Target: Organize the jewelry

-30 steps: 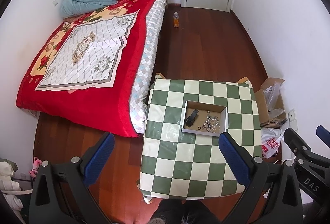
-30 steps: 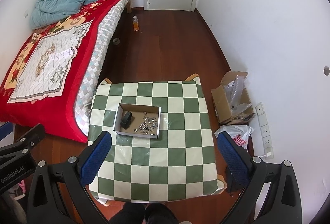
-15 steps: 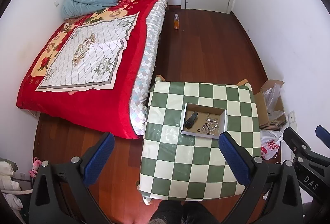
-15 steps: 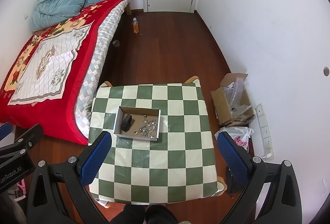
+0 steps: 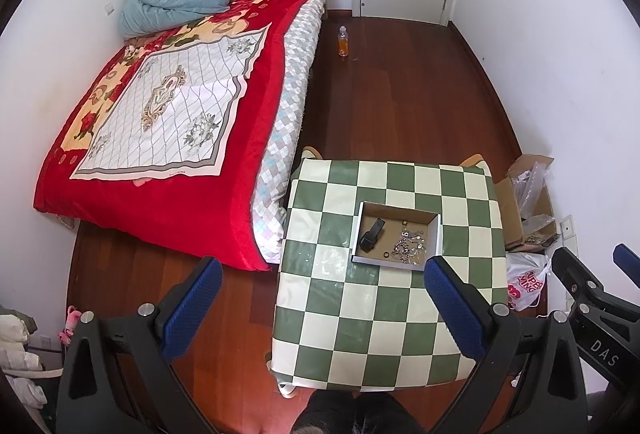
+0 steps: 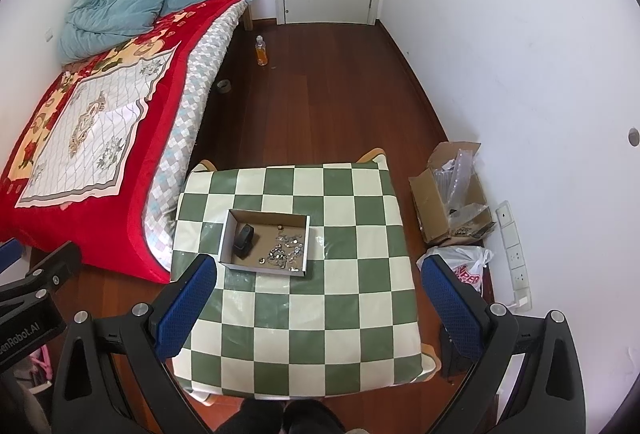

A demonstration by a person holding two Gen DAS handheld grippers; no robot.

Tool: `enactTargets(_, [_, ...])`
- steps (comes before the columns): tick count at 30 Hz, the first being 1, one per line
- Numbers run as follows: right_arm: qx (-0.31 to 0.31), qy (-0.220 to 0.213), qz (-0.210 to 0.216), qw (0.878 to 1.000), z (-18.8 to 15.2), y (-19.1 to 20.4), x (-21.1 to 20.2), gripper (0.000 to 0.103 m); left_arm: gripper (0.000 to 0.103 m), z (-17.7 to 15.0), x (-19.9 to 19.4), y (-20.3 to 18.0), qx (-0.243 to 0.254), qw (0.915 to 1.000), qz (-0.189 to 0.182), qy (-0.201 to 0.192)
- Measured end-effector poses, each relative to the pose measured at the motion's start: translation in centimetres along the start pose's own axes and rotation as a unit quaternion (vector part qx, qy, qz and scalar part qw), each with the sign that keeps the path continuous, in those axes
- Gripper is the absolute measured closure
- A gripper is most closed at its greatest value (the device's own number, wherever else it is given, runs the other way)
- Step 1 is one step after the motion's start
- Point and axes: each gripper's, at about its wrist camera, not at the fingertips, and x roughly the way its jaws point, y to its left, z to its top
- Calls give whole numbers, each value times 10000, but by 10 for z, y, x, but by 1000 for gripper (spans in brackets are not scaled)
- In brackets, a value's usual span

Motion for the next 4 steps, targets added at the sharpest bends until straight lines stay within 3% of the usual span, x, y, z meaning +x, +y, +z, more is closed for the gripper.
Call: enactTargets(4, [3,-10,-2,10000,1,-2,1,0,0,2,3,1,-28,10000,-42,5])
